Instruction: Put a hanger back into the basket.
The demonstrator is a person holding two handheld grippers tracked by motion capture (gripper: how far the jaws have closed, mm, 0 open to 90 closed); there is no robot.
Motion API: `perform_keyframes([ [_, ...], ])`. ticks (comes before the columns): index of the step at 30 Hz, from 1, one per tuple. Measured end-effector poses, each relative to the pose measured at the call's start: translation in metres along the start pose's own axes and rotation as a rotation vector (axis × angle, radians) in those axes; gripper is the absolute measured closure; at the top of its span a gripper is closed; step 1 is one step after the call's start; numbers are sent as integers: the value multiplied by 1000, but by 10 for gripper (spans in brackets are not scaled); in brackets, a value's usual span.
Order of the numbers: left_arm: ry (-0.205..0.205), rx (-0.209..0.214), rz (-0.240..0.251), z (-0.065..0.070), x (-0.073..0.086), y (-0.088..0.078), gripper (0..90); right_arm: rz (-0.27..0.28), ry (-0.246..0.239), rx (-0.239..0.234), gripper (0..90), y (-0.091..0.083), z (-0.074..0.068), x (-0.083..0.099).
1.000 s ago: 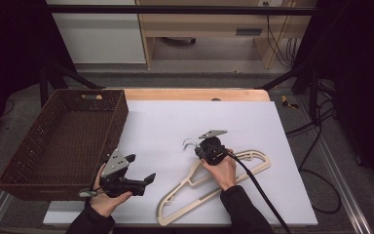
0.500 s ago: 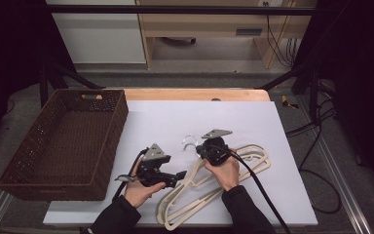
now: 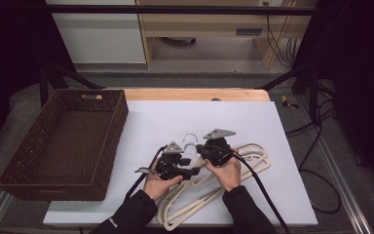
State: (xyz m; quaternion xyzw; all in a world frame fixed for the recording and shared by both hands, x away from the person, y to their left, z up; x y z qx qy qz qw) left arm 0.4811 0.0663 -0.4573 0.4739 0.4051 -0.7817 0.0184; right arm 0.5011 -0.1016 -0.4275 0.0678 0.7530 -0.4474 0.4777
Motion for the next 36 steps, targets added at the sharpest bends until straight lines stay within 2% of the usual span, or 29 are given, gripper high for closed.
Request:
perform_keyframes([
  [1,-10,13,-5,0,0,3,473,-1,6,1,890,-1,-1,0],
  [2,-14,18,-10,1,1,6,488,0,-10,-1,889,-1,0,0],
  [3,-12,12,-13,2,1,8,543,9,-26,-4,889,-2,0,0],
  [4,-7,11,-20,3,1,9,543,9,-26,-4,889,-2,0,0],
  [5,-15,18,-28,4,1,11,602,6,-30,0,889,-3,-1,0],
  [7,-14,21,-30,4,1,12,631,6,-26,1,889,-4,-1,0],
  [11,-38,48,-35,7,0,10,729,17,-44,2,889,-8,-3,0],
  [18,-83,64,-13,11,-2,3,762,34,-40,-5,885,-18,-6,-2],
  [20,-93,73,0,14,-3,0,783,45,-47,-7,882,-24,-8,-3],
  [21,-98,80,9,15,-3,-3,792,65,-51,-14,871,-33,-10,-4],
  [22,-103,88,19,16,-4,-5,792,65,-51,-14,871,-33,-10,-4],
  [23,-111,101,37,19,-5,-10,811,90,-55,-25,849,-43,-11,-4],
  [24,-111,101,37,19,-5,-10,818,90,-55,-25,849,-43,-11,-4],
  [26,-115,120,50,22,-5,-15,827,113,-38,-44,822,-53,-13,-4],
  [27,-115,130,55,24,-6,-17,845,137,-45,-56,795,-63,-14,-4],
  [28,-114,141,60,26,-6,-19,845,137,-45,-56,795,-63,-14,-4],
  [29,-102,143,70,30,-7,-23,854,150,-55,-64,746,-72,-16,-1],
  [30,-102,143,70,30,-7,-23,855,150,-55,-64,746,-72,-16,-1],
  [31,-95,143,74,33,-8,-26,856,169,-77,-71,688,-80,-18,2],
  [32,-86,139,79,34,-9,-28,856,169,-77,-71,688,-80,-18,2],
  [33,-57,126,88,37,-10,-33,857,188,-84,-82,608,-88,-19,6],
  [34,-57,126,88,37,-10,-33,857,188,-84,-82,608,-88,-19,6],
  [35,-46,116,88,39,-10,-35,857,228,-96,-87,523,-96,-19,9],
  [36,-37,107,87,40,-10,-38,857,228,-96,-87,523,-96,-19,9],
])
Point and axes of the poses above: each handheld gripper's, and its own axes: y roughly forward along the jaws, x roughly out of its underside, z roughly to its right, the point moved 1 cm from there along y, roughly forward along the jaws, and after that the axes turned 6 degrees about -x, right-handed, at the moved point
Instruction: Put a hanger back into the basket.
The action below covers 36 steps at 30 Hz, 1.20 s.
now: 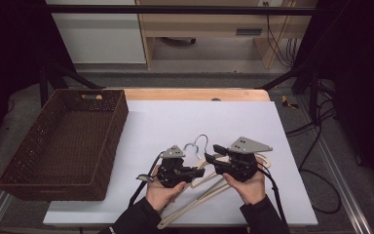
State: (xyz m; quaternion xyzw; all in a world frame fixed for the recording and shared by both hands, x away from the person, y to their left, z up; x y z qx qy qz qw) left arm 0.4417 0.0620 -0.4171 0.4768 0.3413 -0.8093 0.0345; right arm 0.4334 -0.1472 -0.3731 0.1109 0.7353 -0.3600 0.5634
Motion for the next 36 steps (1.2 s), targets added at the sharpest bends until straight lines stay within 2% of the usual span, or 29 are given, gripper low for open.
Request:
perform_keyframes([
  [2,25,-15,8,1,-2,-8,857,53,-17,1,407,-10,-1,0],
  [5,43,-35,36,-2,-8,-23,857,117,-10,0,282,-24,0,0],
  [9,67,-56,64,-5,-18,-43,857,159,-15,26,187,-37,5,3],
  [12,81,-79,94,-7,-26,-60,857,164,-11,50,170,-41,9,6],
  [14,98,-94,101,-9,-32,-70,858,167,-9,61,149,-43,12,8],
  [15,110,-101,103,-10,-35,-76,858,159,-6,87,129,-44,16,10],
  [17,125,-112,111,-12,-41,-87,858,156,-6,102,118,-44,18,11],
  [19,145,-125,116,-14,-47,-96,858,147,12,122,103,-44,22,15],
  [24,188,-151,134,-21,-61,-121,858,134,27,139,76,-43,27,19],
  [29,212,-187,151,-35,-76,-148,858,126,24,157,59,-44,30,20],
  [32,217,-213,152,-47,-83,-165,858,132,28,159,56,-46,31,21],
  [36,246,-256,158,-65,-89,-186,859,135,35,169,54,-47,32,21],
])
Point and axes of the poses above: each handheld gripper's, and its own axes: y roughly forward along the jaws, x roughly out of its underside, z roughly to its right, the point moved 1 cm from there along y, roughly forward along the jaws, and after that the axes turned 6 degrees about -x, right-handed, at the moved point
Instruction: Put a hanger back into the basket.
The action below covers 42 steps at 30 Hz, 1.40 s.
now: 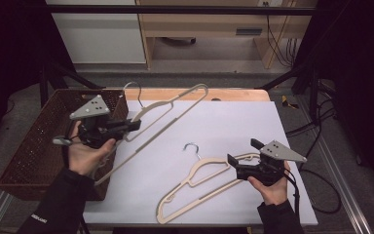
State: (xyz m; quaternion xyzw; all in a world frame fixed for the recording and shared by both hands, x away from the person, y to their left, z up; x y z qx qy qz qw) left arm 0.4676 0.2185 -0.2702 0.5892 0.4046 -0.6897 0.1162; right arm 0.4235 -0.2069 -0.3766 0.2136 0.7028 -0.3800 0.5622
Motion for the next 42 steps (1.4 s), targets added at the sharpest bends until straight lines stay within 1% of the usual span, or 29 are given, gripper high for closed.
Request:
perform_keyframes([
  [3,14,-23,11,-16,-1,-12,858,0,0,6,52,1,1,1],
  [8,36,-80,20,-39,-2,-31,858,-3,-5,1,49,1,1,1],
  [10,38,-92,20,-47,0,-38,859,0,-6,3,45,1,1,1],
  [12,43,-95,19,-56,1,-43,859,-5,-5,2,40,1,1,1],
  [15,24,-101,14,-70,5,-50,859,-8,-6,5,39,1,2,2],
  [17,6,-121,3,-81,9,-54,859,-13,-4,6,39,2,2,2],
  [18,-1,-125,1,-85,11,-56,859,-14,-5,7,39,1,2,2],
  [19,-8,-135,0,-91,14,-58,859,-12,-5,9,39,2,2,2],
  [24,-34,-158,-1,-117,29,-71,859,-12,-2,11,39,1,3,2],
  [26,-46,-177,-14,-128,36,-75,859,-11,-4,13,39,1,3,2],
  [27,-50,-197,-25,-135,42,-78,859,-12,-3,13,39,1,3,2],
  [30,-58,-217,-30,-144,50,-82,859,-16,-1,15,39,2,3,2],
  [32,-74,-218,-19,-150,57,-84,859,-19,-2,14,39,2,3,2],
  [34,-72,-217,-28,-156,63,-87,859,-20,-4,13,39,3,3,2],
  [35,-79,-218,-31,-159,66,-87,859,-22,-5,11,39,2,3,2],
  [36,-73,-221,-43,-161,68,-89,859,-22,-7,11,39,2,3,2],
  [37,-76,-223,-59,-165,73,-91,859,-21,-2,13,40,2,3,2],
  [38,-76,-223,-59,-165,73,-91,859,-21,-2,13,40,2,3,2],
  [40,-71,-221,-78,-168,78,-94,859,-23,-6,12,41,2,3,2],
  [42,-77,-224,-88,-171,83,-96,859,-28,-8,11,42,3,3,3],
])
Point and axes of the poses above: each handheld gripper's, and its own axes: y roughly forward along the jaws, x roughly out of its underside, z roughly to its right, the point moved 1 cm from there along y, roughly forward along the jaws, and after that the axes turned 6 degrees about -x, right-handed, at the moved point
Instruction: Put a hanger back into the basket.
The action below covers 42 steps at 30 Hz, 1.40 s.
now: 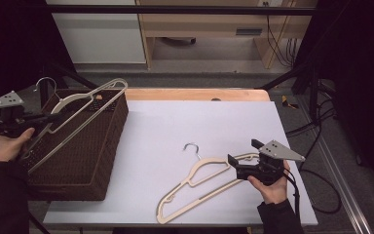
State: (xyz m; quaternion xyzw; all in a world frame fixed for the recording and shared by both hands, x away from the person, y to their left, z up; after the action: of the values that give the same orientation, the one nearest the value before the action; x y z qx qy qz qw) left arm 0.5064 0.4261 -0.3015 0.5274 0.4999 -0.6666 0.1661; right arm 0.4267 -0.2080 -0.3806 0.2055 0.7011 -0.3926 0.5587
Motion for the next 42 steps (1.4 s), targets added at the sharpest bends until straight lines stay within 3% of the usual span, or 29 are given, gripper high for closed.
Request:
perform_keyframes([
  [8,-33,-25,-48,-10,26,4,860,-5,3,0,42,2,-1,1],
  [22,-103,-53,-188,2,60,36,839,-2,2,-4,43,2,-1,0],
  [27,-114,-99,-248,4,67,41,827,0,4,-7,43,2,-2,0],
  [33,-161,-165,-223,-1,71,23,751,-1,4,-9,44,2,-2,0],
  [35,-166,-204,-205,-1,72,14,675,1,6,-9,44,2,-2,0],
  [37,-160,-251,-176,2,72,3,661,2,5,-10,44,1,-2,0],
  [42,-169,-252,-91,15,67,-16,565,4,6,-6,45,1,-2,-2],
])
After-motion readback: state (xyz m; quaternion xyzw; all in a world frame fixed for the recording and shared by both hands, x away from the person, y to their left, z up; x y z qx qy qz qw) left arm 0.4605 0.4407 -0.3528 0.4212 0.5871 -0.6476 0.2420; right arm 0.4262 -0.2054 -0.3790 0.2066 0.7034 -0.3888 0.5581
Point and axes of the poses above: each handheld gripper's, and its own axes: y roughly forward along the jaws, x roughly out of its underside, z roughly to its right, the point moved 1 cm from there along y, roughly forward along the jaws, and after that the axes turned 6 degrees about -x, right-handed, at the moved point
